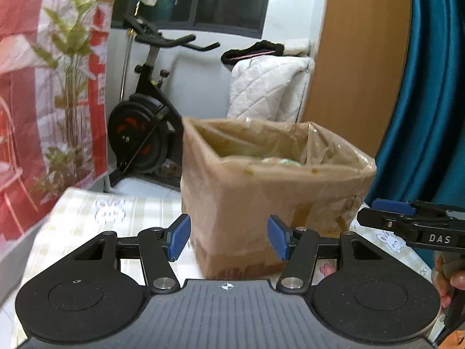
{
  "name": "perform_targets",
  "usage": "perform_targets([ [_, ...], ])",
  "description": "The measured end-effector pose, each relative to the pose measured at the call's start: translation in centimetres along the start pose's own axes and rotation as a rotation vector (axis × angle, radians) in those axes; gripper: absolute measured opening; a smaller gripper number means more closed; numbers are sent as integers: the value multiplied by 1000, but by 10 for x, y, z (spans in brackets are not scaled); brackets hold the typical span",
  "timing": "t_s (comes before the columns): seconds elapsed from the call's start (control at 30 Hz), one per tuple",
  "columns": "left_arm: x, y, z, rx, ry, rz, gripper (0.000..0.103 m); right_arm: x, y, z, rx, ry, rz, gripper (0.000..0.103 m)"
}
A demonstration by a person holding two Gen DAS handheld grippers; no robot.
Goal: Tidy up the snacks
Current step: 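Bring both tools back to the orange-wrapped bread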
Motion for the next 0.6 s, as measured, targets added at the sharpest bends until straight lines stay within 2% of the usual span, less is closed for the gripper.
perform_targets([
  [0.3,-20,-3,44,-49,74,0,61,-2,-12,60,-110,-31,13,56],
  [0.6,-20,-14,79,-108,51,19,60,-12,-26,111,-211,11,21,56],
])
Point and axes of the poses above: each gripper's, at about its wrist camera, not at the fingertips, and y roughly against the way its jaws point, x to its right, z to its underside, the point moved 10 cm from there along -y, roughly the way its jaws point, and after that the axes turned 4 degrees about z, right-handed, at the moved point
